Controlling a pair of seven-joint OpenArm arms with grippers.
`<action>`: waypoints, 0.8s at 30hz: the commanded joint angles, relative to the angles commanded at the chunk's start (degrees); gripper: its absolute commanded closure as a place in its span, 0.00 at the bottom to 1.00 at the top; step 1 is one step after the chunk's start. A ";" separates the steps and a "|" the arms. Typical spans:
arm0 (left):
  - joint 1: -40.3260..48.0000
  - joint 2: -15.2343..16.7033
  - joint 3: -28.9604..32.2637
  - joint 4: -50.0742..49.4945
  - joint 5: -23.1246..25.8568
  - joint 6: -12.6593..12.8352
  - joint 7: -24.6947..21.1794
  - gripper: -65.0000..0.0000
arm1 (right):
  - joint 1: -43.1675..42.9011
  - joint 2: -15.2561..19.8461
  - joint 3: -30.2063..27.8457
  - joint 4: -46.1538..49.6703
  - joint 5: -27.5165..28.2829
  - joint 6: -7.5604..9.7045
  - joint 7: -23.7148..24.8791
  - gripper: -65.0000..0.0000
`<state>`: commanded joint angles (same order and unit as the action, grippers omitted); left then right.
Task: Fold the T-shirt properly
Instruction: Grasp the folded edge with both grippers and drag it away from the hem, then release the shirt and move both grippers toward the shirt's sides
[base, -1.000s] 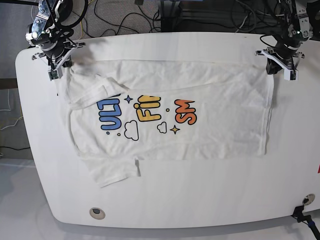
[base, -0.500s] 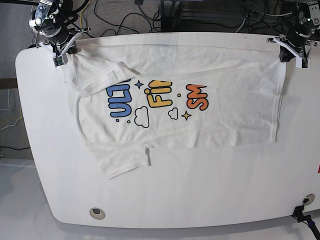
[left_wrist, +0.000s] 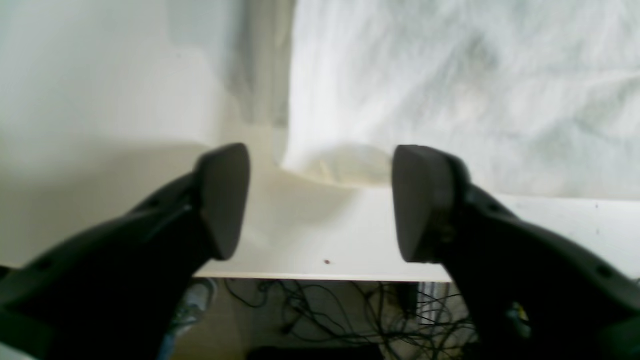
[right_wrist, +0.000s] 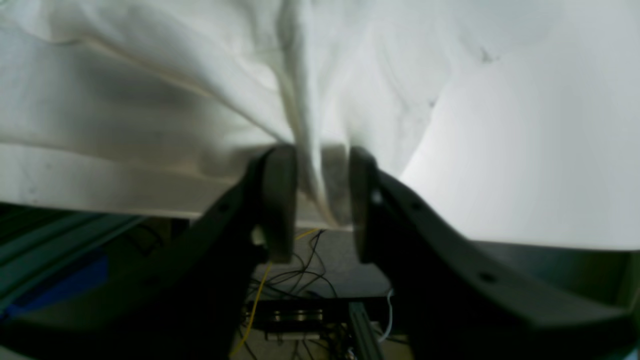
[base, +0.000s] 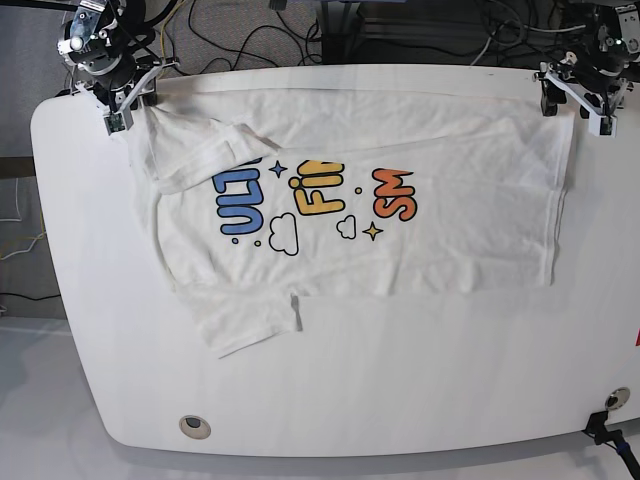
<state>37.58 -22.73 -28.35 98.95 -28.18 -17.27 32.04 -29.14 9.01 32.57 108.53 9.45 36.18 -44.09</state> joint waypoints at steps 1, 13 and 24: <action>-0.44 0.00 -0.09 0.70 0.00 0.00 0.00 0.34 | 0.00 0.00 0.00 0.62 0.00 0.00 0.00 0.61; -6.51 0.18 -2.11 7.47 -0.18 0.00 0.09 0.34 | 6.86 0.00 -0.09 3.60 0.00 0.09 -4.57 0.60; -23.82 1.14 5.10 2.55 0.18 0.00 0.18 0.34 | 24.88 0.09 -0.53 -3.16 -0.35 0.09 -7.21 0.60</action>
<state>13.76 -21.58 -23.25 101.49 -28.00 -17.27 32.22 -4.26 9.10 32.04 105.36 9.10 36.26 -51.30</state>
